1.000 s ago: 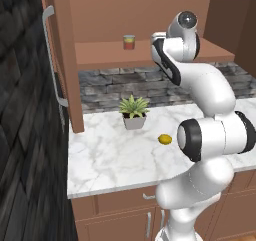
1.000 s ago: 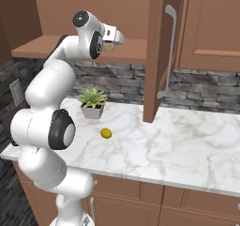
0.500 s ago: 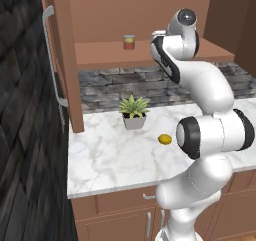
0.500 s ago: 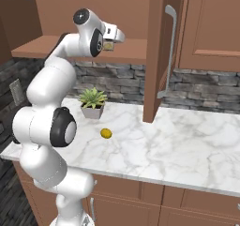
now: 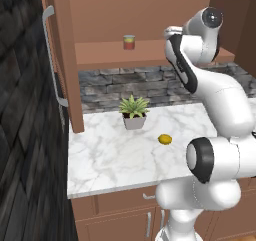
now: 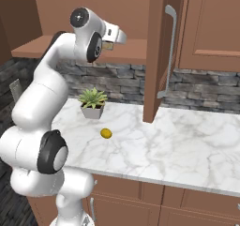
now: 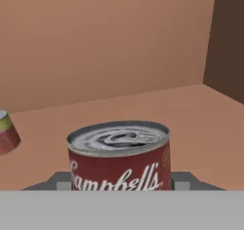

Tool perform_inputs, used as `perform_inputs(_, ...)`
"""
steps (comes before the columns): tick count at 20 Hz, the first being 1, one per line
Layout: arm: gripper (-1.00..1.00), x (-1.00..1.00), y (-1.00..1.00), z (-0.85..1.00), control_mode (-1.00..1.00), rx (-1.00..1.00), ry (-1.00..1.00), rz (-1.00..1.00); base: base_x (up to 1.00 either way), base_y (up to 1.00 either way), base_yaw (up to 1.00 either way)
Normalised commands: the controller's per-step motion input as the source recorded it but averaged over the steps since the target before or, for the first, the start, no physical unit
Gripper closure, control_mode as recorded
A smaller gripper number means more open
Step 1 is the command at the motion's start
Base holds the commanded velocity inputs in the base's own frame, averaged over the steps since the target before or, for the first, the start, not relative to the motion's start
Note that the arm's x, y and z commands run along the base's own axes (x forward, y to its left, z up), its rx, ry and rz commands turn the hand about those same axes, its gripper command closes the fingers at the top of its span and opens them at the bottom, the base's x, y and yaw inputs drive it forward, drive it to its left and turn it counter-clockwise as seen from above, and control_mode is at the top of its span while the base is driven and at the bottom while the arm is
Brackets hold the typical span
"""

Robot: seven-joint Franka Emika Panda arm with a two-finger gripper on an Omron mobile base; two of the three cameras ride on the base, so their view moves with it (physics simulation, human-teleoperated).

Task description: Restock the canned food cabinet by taking the new fresh canned food from the counter and placing it in the cabinet. Then, take the old canned food from the cabinet and place it on the counter.

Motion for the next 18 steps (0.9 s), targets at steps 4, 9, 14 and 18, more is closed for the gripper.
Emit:
perform_inputs(4, 1.0, -1.0, -0.19, 0.24, -1.0, 0.03, -0.14, 0.09, 0.0, 0.0, 0.0)
perform_inputs(9, 1.0, -1.0, 0.0, 0.02, -1.0, -0.02, -0.01, 0.2, 0.0, 0.0, 0.0)
perform_inputs(14, 1.0, -1.0, 0.13, -0.34, -1.0, -0.13, 0.08, 0.34, 0.0, 0.0, 0.0)
perform_inputs(18, 1.0, -1.0, 0.46, -0.93, -1.0, -0.16, 0.31, 0.4, 0.0, 0.0, 0.0)
